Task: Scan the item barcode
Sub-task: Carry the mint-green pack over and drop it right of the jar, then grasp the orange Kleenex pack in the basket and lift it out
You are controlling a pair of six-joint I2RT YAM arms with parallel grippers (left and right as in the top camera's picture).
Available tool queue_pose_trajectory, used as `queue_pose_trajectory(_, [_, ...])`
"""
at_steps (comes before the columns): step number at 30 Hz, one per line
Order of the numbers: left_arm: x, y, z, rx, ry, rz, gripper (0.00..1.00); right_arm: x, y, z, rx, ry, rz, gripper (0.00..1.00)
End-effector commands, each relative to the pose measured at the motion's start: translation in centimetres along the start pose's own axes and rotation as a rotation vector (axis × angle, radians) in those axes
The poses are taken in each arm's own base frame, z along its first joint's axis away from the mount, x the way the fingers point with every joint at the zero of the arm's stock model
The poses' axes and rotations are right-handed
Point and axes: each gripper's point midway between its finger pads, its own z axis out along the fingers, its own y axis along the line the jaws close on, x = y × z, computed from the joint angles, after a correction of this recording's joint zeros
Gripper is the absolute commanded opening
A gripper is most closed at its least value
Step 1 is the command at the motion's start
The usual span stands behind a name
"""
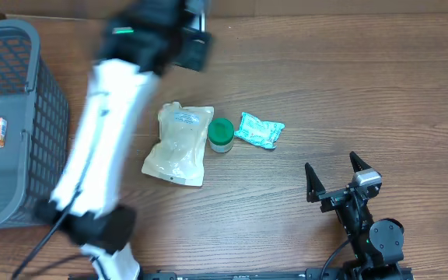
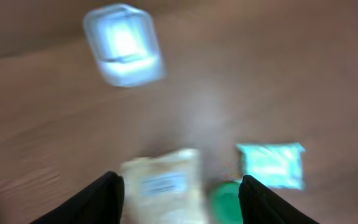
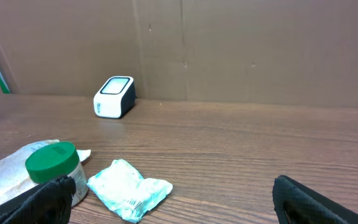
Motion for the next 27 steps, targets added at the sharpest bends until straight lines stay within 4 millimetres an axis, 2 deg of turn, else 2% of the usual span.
queue_pose_trajectory(1, [-0.6, 7.2, -6.3, -0.162, -0.108, -0.148, 0.62, 0.1, -0.1, 0.0, 0.005, -0.006, 0.001, 1.0])
queue_pose_trajectory(4, [1.0, 13.0, -8.8, -0.256, -0.114, -0.289, 0.62, 0.1, -0.1, 0.0, 0.005, -0.006, 0.001, 1.0])
queue_pose_trajectory(7, [3.5, 18.6, -10.1, -0.351, -0.079, -0.417, 0.6, 0.1, -0.1, 0.0, 0.005, -0.006, 0.001, 1.0])
queue_pose_trajectory(9, [5.1, 21.7, -10.3, -0.402, -0.053, -0.486, 0.59, 0.1, -0.1, 0.0, 0.005, -0.006, 0.001, 1.0])
queue_pose_trajectory(13, [8.3, 26.7, -10.3, -0.481, -0.018, -0.623, 0.58, 0.1, -0.1, 0.0, 0.005, -0.006, 0.001, 1.0])
queue_pose_trajectory(16, [10.8, 29.8, -9.2, -0.526, 0.007, -0.707, 0.61, 0.1, -0.1, 0.0, 0.005, -0.006, 0.001, 1.0])
queue_pose_trajectory(19, [13.6, 32.4, -7.1, -0.556, 0.038, -0.762, 0.66, 0.1, -0.1, 0.0, 0.005, -0.006, 0.001, 1.0])
queue_pose_trajectory(23, [16.7, 35.1, -4.2, -0.597, 0.069, -0.739, 0.74, 0.1, -0.1, 0.0, 0.005, -0.006, 0.001, 1.0])
queue_pose_trajectory(27, [19.3, 37.7, -2.3, -0.65, 0.067, -0.703, 0.85, 0.1, -0.1, 0.0, 0.005, -0.006, 0.001, 1.0])
